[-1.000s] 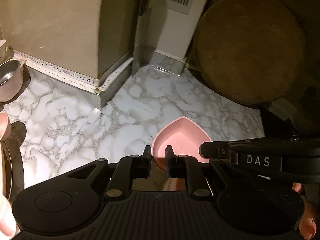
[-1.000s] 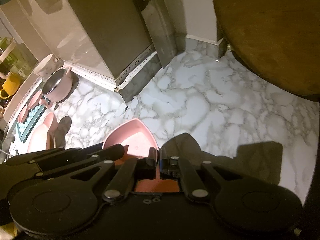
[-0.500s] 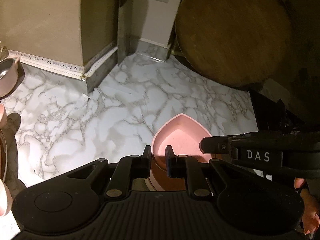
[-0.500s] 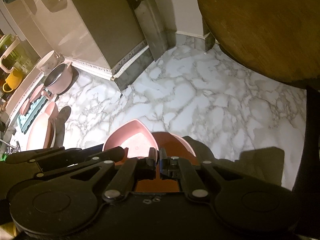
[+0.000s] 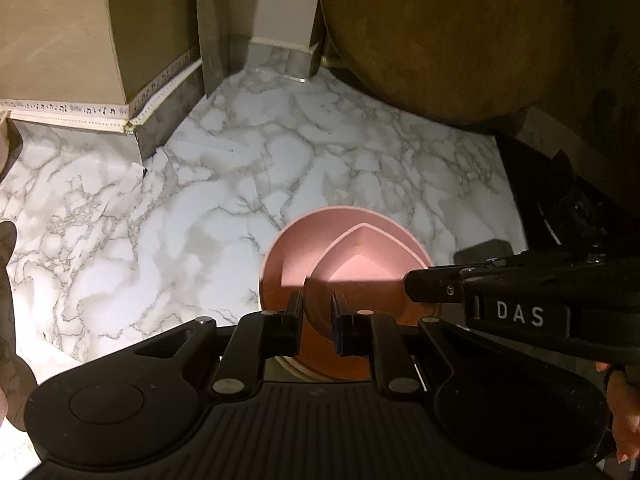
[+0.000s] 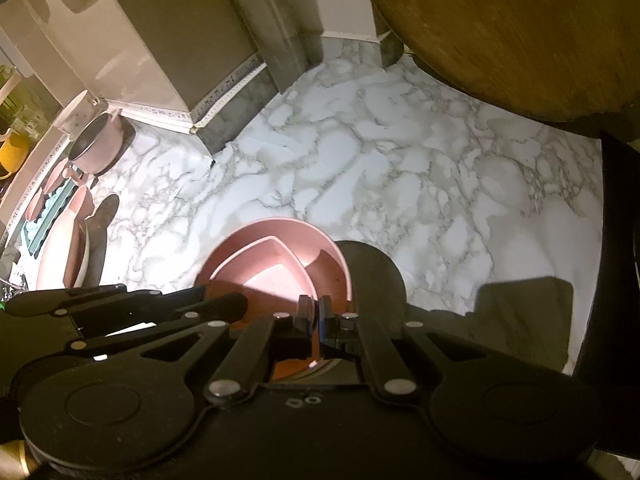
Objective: Organize plates and bowls
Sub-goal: 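Lower the heart dish into the pink bowl and open both grippers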
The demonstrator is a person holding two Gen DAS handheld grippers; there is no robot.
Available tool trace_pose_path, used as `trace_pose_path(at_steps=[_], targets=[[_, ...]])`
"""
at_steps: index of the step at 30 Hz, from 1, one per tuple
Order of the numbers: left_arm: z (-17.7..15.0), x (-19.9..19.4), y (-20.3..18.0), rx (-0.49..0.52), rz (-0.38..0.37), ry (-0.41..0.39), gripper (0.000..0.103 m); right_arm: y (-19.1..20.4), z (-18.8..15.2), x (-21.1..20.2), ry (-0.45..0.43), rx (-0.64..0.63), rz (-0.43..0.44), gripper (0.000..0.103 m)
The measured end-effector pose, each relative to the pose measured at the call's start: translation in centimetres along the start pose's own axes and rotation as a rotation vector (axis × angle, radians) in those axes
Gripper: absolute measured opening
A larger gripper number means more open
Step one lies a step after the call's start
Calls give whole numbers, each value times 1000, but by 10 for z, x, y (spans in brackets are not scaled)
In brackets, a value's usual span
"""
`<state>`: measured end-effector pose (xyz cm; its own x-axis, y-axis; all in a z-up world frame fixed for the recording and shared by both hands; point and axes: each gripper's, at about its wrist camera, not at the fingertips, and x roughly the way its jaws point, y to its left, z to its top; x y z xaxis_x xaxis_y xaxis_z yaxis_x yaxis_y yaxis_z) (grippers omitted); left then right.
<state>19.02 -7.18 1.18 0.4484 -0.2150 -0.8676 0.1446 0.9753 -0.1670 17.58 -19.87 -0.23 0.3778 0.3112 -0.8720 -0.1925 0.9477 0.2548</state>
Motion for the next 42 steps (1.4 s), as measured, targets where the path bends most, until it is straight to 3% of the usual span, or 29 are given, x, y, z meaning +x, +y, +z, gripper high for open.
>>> trace_pose_path(at_steps=[23,30,39,42], targets=[[8,16,4,20,17,36,14,-4,10,14,51,20,27,13],[6,14,2,15,18,45,14,1,13,-2,9,-14,42,31],[-2,-14,3,-1,16,-19,14,2,5,-17,-22,-40,50,35],[-5,-25,3,1,21,-43,14,3,1,-28,-46,-51,56,41]])
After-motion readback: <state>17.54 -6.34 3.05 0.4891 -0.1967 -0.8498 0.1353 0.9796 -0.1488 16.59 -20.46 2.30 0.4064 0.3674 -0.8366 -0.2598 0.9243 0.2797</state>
